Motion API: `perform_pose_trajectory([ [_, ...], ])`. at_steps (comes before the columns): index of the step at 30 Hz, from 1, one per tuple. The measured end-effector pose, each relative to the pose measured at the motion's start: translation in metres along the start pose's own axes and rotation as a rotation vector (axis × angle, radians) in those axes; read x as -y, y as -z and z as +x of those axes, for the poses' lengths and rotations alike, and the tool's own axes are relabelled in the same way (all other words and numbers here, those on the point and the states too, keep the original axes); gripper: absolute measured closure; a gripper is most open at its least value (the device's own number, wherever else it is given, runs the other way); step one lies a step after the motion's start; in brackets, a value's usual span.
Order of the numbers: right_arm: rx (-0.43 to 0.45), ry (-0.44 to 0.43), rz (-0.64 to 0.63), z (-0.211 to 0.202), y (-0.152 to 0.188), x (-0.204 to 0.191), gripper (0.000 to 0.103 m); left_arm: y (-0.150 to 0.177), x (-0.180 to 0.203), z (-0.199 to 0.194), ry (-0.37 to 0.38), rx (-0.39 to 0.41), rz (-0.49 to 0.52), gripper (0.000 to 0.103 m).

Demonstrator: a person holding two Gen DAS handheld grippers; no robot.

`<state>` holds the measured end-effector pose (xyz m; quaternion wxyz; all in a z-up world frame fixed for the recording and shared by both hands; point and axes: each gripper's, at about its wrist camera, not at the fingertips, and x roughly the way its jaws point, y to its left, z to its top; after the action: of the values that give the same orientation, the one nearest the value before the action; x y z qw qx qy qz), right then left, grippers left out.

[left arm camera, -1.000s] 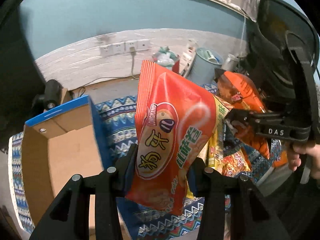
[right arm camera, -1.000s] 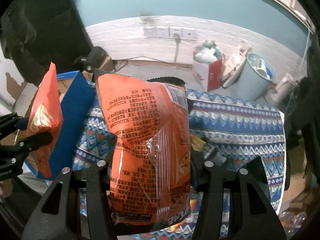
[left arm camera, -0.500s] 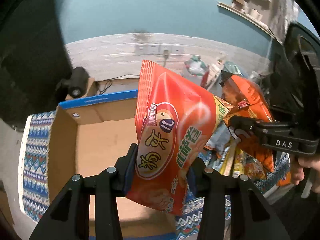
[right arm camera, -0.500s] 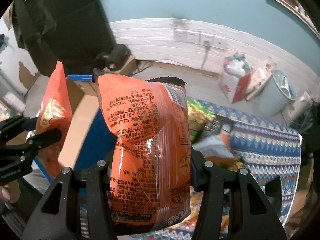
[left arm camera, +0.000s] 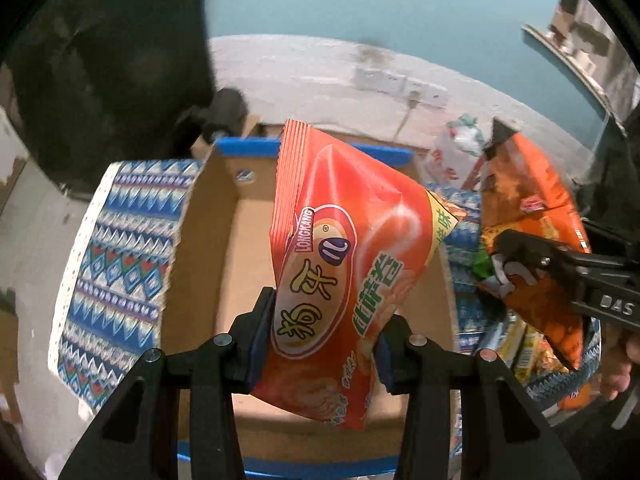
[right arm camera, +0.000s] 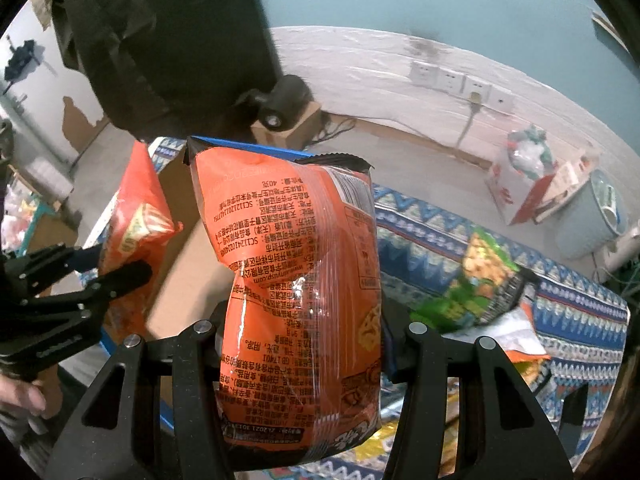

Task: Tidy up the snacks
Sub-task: 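Release the orange bag from the left gripper into the box while the right gripper carries its bag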

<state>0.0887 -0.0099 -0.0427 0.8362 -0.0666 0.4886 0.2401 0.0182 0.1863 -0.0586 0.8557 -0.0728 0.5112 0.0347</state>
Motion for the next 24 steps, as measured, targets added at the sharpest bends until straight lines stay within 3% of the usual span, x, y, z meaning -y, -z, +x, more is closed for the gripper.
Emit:
perform_pose_trajectory([
  [10, -0.026, -0.062, -0.060, 0.022, -0.009, -0.049, 0.051, 0.009, -0.021, 0.009, -0.063, -0.053, -0.053, 0.056],
  [17, -0.055, -0.095, -0.070, 0.037, -0.011, -0.061, 0.051, 0.010, -0.035, 0.006, -0.110, -0.071, -0.079, 0.038],
  [24, -0.096, -0.112, -0.067, 0.056, -0.011, -0.066, 0.051, 0.011, -0.044, -0.003, -0.126, -0.059, -0.100, 0.037],
])
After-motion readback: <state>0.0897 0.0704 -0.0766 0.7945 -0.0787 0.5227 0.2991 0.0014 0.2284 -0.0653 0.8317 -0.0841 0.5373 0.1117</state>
